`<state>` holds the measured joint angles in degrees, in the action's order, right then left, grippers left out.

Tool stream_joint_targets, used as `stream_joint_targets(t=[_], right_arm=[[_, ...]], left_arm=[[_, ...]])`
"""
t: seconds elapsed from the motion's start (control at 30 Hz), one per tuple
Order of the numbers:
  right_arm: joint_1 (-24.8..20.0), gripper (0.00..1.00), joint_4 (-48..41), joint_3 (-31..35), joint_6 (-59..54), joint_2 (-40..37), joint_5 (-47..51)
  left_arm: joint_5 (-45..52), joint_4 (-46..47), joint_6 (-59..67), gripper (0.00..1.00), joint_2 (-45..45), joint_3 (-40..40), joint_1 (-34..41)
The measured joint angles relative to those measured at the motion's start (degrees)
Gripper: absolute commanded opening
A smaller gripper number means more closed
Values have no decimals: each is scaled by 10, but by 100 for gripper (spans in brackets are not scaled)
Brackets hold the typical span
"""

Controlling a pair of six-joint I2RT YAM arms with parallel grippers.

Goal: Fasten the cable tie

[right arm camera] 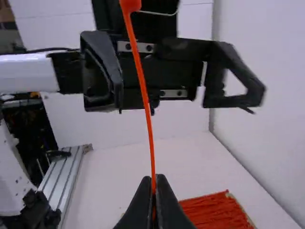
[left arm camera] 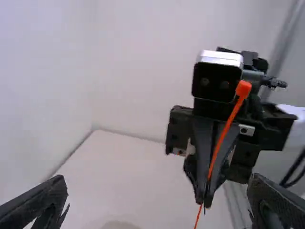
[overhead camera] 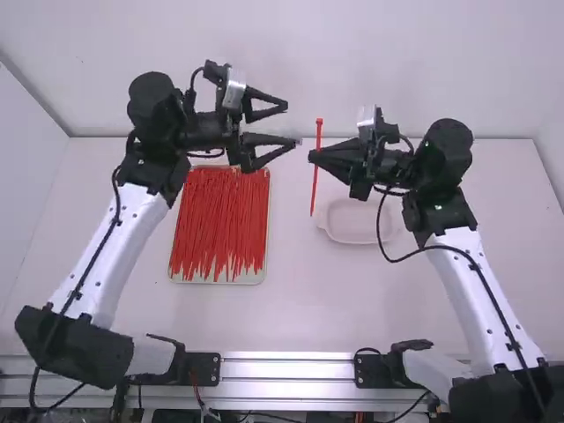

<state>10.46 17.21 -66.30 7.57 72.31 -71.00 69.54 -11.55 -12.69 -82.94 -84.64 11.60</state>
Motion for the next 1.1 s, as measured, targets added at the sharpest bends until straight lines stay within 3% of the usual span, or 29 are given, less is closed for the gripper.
stream_joint_targets(t=[0.13, 0.3, 0.33, 0.47, 0.57, 0.83, 1.03, 1.1], right_arm=[[12, 0, 7, 0, 6, 0, 3], [17, 0, 6, 0, 11, 0, 11], [17, 0, 6, 0, 12, 0, 13], [17, 0, 6, 0, 16, 0, 16], [17, 0, 6, 0, 22, 0, 18], [29, 0, 6, 0, 29, 0, 19], [30, 0, 5, 0, 38, 0, 20], [30, 0, 5, 0, 41, 0, 20]], left_arm=[[25, -54, -38, 97, -2, -3, 16], [41, -111, -91, 73, -2, -5, 37], [44, -119, -104, 64, -2, -6, 42], [50, -121, -123, 50, -2, -6, 47], [49, -124, -136, 43, -2, -6, 46], [48, -125, -148, 39, -2, -6, 54], [37, -123, -149, 18, -2, -6, 58], [35, -124, -148, 16, -2, -6, 59]])
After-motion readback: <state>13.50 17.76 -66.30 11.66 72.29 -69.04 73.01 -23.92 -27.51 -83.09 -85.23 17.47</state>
